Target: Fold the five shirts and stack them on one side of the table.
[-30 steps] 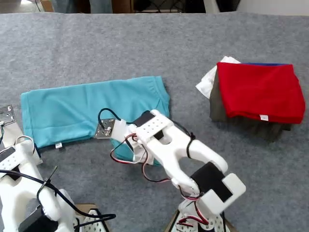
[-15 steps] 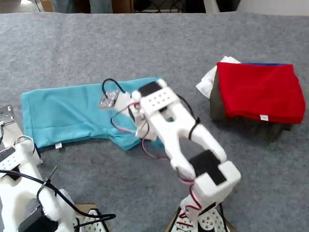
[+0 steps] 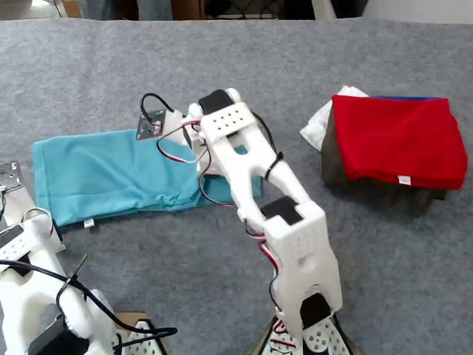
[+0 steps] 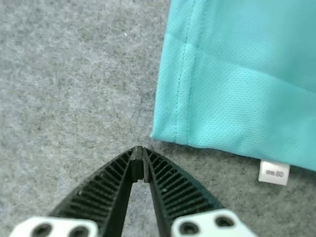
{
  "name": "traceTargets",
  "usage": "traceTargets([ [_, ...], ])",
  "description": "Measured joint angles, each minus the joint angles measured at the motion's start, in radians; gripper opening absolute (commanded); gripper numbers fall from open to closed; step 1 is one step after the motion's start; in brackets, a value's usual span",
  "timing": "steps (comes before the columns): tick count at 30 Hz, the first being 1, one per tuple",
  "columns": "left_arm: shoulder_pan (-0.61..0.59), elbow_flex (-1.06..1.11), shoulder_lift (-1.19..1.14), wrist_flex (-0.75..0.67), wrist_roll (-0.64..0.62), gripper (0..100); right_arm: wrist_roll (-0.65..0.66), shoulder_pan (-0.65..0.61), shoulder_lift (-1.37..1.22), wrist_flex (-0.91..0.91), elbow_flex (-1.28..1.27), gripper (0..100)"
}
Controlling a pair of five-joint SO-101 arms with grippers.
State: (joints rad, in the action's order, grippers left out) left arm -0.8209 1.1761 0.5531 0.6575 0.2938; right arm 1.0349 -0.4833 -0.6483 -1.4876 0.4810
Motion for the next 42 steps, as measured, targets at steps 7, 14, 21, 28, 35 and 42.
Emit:
traceTargets([
  [7, 0.0, 0.0, 0.0, 0.0, 0.0, 3, 0.0, 0.0, -0.137, 0.0, 0.209, 5.2],
  [14, 0.0, 0.0, 0.0, 0.0, 0.005, 3, 0.0, 0.0, -0.167, -0.058, 0.262, 35.5],
  [21, 0.0, 0.0, 0.0, 0.0, 0.006, 3, -0.077, 0.044, -0.166, -0.095, 0.324, 27.5],
  [28, 0.0, 0.0, 0.0, 0.0, 0.006, 3, -0.199, 0.084, -0.063, -0.25, 0.39, 2.5],
  [35, -0.012, -0.161, 0.0, 0.163, 0.009, 3, -0.322, 0.054, 0.06, -0.262, 0.252, 1.5],
  [42, -0.028, -0.325, 0.0, 0.328, 0.009, 3, -0.431, -0.094, 0.051, 0.044, -0.002, 1.5],
])
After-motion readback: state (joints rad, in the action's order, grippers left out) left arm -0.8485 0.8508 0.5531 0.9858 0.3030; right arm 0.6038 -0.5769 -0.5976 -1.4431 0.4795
